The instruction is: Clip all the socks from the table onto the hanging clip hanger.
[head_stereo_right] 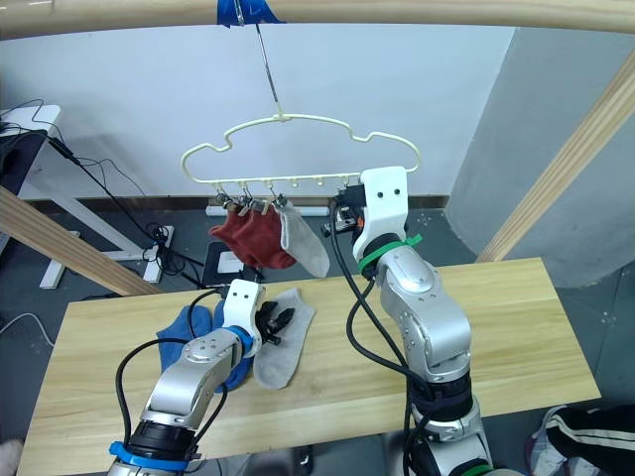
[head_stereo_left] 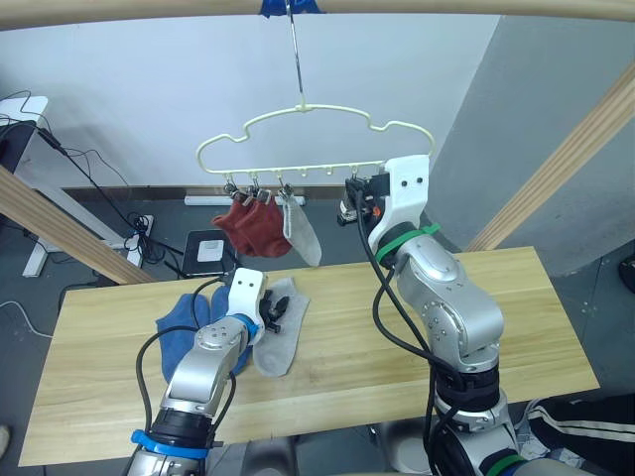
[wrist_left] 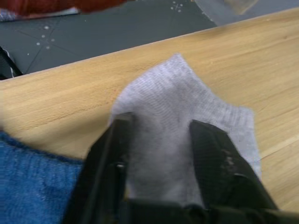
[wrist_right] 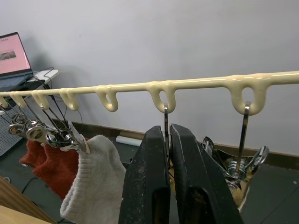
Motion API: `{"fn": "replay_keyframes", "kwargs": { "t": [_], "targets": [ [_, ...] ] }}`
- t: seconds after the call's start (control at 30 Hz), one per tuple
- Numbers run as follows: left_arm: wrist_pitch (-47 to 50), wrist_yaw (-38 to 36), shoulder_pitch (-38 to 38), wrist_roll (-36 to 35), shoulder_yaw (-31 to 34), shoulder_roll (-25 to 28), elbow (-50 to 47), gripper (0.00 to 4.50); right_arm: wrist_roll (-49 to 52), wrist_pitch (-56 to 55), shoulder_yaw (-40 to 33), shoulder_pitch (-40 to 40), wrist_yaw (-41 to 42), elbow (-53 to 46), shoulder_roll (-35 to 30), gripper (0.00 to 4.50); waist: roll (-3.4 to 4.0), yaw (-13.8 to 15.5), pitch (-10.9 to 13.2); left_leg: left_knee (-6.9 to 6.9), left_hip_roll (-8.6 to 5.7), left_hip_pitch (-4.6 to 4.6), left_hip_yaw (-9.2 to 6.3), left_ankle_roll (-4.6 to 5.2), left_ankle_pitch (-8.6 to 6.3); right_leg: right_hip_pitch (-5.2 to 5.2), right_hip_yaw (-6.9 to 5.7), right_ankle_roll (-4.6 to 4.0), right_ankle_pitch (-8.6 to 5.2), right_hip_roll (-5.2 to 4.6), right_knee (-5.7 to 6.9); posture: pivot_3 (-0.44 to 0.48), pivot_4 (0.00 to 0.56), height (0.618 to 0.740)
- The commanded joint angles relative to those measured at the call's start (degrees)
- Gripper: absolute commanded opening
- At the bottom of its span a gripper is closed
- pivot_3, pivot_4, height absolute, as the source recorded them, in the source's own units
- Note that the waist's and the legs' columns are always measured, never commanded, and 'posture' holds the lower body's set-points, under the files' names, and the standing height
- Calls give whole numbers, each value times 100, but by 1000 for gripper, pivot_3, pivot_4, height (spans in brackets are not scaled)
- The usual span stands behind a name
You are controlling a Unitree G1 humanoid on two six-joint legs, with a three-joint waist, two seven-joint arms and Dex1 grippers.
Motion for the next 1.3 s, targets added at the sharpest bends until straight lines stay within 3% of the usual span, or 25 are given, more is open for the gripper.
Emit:
{"fn": "replay_keyframes", "kwargs": {
  "t": [0.03,0.17,0.2,0.4,0.63,1.1,1.3],
  "targets": [
    [-86,-89,73,56,-48,13,-94,934,82,30,23,26,-58,-273,54,0,0,0,0,-1,0,0,0,0,0,0,0,0,0,0,-1,-239,294,740],
    [-176,-213,164,-6,-21,-19,-158,64,104,57,30,36,-85,-291,36,0,1,-6,0,-4,1,0,-2,0,0,0,0,0,0,0,-5,-240,298,740],
    [-225,-250,180,-30,-6,-33,-179,28,114,57,33,35,-91,-288,30,0,1,-6,1,-5,2,0,-2,0,0,0,0,0,0,0,-5,-240,298,740],
    [-710,-519,333,-380,199,-227,-574,28,130,55,52,36,-115,-296,5,0,1,-8,2,-6,4,-2,-3,0,0,0,1,0,0,-1,-11,-239,297,740],
    [-836,-1179,663,-1496,504,-442,-1583,28,139,51,44,8,-105,-316,-27,0,2,-29,2,-12,8,-3,-2,0,-1,1,3,0,0,-4,-21,-241,295,740],
    [-850,-1215,464,-1853,355,-620,-1919,28,332,236,72,69,-59,-402,93,0,3,-40,3,-18,2,-8,-1,1,-1,5,0,1,0,3,-48,-246,287,740],
    [-341,-1140,128,-2548,605,-736,-1995,28,457,352,81,99,-52,-441,73,0,3,-41,3,-17,1,-9,1,1,-1,5,-1,1,0,3,-50,-246,285,740]
  ]
}}
